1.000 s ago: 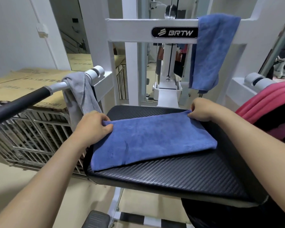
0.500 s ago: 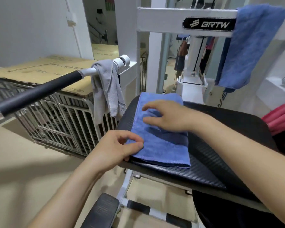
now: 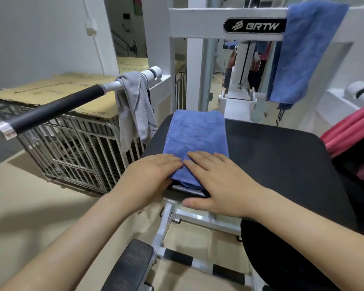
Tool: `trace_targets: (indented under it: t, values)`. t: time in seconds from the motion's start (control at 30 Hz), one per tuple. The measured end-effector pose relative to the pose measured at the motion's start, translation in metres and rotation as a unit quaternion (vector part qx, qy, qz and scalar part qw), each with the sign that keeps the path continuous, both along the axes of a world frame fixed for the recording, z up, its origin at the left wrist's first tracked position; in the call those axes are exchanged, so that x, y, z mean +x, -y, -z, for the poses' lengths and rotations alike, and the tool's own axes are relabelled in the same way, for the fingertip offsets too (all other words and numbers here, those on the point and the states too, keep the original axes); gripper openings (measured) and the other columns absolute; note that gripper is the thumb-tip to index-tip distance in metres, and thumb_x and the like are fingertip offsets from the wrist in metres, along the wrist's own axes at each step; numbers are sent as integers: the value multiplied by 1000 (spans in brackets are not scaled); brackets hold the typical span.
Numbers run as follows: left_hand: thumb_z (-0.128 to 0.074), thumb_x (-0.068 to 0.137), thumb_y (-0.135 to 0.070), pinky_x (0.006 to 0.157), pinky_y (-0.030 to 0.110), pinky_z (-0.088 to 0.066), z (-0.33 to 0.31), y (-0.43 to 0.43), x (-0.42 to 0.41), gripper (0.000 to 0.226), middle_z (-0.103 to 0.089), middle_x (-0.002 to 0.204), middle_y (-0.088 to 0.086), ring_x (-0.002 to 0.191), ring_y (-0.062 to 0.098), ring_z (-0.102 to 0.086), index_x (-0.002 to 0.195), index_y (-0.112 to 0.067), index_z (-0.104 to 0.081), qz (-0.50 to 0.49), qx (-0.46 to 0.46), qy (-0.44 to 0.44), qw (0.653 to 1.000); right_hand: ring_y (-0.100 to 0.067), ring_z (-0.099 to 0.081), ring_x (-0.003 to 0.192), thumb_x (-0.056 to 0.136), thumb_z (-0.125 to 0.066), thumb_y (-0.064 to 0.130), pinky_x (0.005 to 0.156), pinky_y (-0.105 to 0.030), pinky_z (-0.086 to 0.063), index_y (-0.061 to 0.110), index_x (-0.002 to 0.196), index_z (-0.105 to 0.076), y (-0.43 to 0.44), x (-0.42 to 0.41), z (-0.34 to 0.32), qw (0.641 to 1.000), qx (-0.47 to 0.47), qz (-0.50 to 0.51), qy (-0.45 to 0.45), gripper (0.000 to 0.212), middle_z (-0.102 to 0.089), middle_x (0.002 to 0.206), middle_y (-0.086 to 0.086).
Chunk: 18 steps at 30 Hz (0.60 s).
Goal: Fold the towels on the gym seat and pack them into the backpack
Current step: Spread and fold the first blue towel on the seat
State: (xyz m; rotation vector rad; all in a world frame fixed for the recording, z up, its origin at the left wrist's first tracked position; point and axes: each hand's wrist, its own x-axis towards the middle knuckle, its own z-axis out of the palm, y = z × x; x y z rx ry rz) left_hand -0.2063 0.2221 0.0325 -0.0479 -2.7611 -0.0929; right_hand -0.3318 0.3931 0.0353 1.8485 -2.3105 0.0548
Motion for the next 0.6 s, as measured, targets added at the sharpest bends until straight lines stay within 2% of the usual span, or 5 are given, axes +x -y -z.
trace_targets:
  t: [0.13,0.2,0.33,0.47,0.6]
  values:
    - [-34,81,-34,70,35,-51,-3,-15,5,42,-71,89,-2,87,24,-66,103,-23,-69,-70,99,1,993,-26,-46,133,86,-45,55,107,-44,-38,21,142,-43,-14,4,7,1000,-15,10,17,65,-49,144,-4]
    - [-33,81,-37,63,36,-48,-5,-26,20,40,-65,77,-5,78,22,-62,98,-25,-66,-76,108,-6,991,-21,-61,106,84,-50,30,89,-37,-48,24,118,-59,-27,12,-1,996,-69,-6,53,36,-66,114,6]
    - [-49,83,-39,62,31,-44,-13,-51,52,24,-61,66,-6,62,8,-54,90,-26,-68,-31,244,36,969,-18,-47,61,76,-51,11,57,-28,-38,23,75,-49,-72,38,-25,994,-35,-5,101,12,-53,64,7]
    - [-66,80,-45,65,34,-40,-15,-50,62,41,-60,78,26,69,19,-50,86,-5,-69,8,460,60,886,-16,-58,63,85,-63,13,62,-35,-47,21,81,-67,-93,42,-49,949,-47,-45,309,9,-64,68,2]
    - [-67,86,-36,74,24,-51,-21,-44,58,26,-74,88,1,83,9,-66,92,-13,-76,-10,541,-22,841,-10,-63,73,86,-70,15,73,-36,-52,14,90,-73,-76,22,-55,865,-206,-17,456,5,-71,83,-8]
